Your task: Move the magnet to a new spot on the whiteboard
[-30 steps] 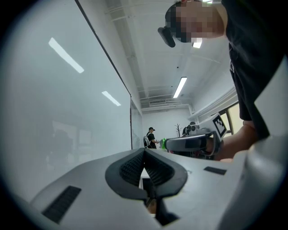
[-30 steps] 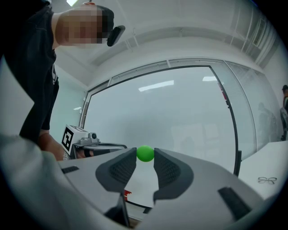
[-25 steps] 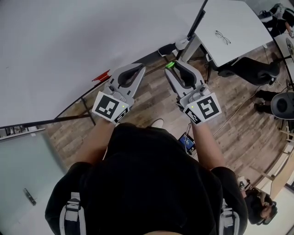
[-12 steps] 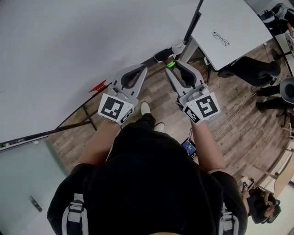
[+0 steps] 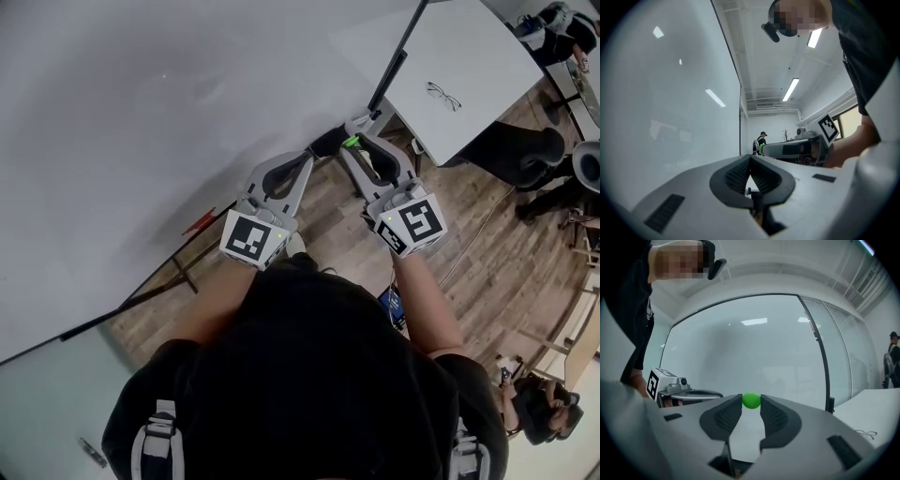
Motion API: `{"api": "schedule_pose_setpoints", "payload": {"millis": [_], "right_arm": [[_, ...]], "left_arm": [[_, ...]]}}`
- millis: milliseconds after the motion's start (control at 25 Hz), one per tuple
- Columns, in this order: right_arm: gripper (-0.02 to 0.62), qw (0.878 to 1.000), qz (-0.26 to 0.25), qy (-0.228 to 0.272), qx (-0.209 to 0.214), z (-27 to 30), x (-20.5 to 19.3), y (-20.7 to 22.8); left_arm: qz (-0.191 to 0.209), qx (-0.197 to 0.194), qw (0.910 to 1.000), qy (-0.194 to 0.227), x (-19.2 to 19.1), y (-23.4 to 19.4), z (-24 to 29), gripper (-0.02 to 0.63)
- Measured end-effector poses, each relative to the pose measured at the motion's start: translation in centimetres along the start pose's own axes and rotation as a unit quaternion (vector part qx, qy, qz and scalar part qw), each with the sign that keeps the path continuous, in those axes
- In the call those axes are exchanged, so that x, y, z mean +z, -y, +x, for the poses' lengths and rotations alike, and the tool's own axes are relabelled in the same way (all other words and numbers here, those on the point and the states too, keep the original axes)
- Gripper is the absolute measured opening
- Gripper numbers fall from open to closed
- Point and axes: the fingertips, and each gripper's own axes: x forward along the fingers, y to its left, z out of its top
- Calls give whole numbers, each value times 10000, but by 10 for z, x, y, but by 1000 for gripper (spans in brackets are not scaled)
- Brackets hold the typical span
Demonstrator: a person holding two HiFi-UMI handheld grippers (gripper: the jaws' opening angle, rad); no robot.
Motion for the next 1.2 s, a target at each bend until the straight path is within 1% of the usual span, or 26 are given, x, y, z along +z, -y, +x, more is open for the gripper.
{"api": "schedule_pose_setpoints", "payload": {"millis": [120,240,360,480,680,960,1200], "right_arm": [[120,9999,-21,-51,-129,13,-3,10],[120,9996,-70,-119,-264,21,-8,20],[120,9993,-62,-154,-336,28,-14,28],[120,9994,-61,-171,-288,36,-21,34],[120,9995,-45,-179,-259,51,-24,53],[120,9995,-87,-287,54,75,-30,64],[120,9992,-83,-330,188,93,-36,70]], "left_arm": [[25,-98,9999,7,-4,-8,11,2],[-62,-234,9997,46,-8,-16,20,2],[-79,-241,9997,56,-11,-21,27,2],[0,-113,9999,60,-16,-25,32,2],[-14,100,9999,37,-21,-30,46,2],[4,439,9990,13,-21,-37,55,2],[0,653,9979,-18,-23,-46,62,2]]}}
